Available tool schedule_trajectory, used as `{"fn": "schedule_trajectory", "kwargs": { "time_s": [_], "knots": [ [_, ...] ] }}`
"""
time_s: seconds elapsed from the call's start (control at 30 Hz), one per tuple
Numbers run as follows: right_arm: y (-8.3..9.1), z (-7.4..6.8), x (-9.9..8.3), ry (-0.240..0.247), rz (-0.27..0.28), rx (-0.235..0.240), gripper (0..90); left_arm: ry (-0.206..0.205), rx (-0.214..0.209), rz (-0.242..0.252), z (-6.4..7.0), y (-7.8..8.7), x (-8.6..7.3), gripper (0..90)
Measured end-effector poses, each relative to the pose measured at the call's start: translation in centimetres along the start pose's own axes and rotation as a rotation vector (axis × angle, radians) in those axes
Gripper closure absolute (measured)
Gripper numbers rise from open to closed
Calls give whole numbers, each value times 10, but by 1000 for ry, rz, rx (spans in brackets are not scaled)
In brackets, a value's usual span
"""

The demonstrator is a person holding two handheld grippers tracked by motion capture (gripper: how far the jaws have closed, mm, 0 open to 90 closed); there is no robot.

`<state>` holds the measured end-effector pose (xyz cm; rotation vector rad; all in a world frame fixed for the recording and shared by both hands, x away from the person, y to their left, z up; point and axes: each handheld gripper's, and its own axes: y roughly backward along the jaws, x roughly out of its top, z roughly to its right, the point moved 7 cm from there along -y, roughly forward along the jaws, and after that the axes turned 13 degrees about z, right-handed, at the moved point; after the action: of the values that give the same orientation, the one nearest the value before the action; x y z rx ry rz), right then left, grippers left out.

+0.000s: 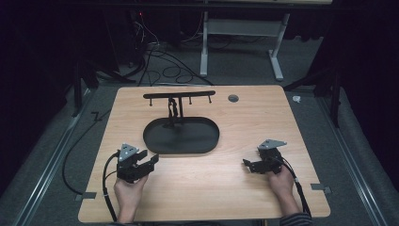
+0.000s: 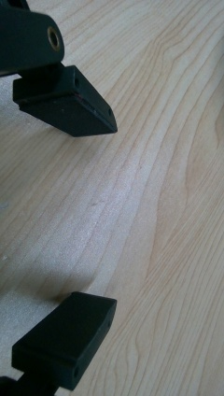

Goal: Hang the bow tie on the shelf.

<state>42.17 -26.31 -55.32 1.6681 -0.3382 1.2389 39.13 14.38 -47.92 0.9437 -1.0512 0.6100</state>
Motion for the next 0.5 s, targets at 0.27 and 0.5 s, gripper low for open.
{"fn": "schedule_trajectory", "kwargs": {
  "time_s": [0.27, 0.5],
  "knots": [
    [0, 0, 0, 0, 0, 0, 148, 12, -2, -12, 1, -2, -8, 481],
    [0, 0, 0, 1, 0, 0, 148, 22, -2, -26, 1, -3, -15, 481]
  ]
}}
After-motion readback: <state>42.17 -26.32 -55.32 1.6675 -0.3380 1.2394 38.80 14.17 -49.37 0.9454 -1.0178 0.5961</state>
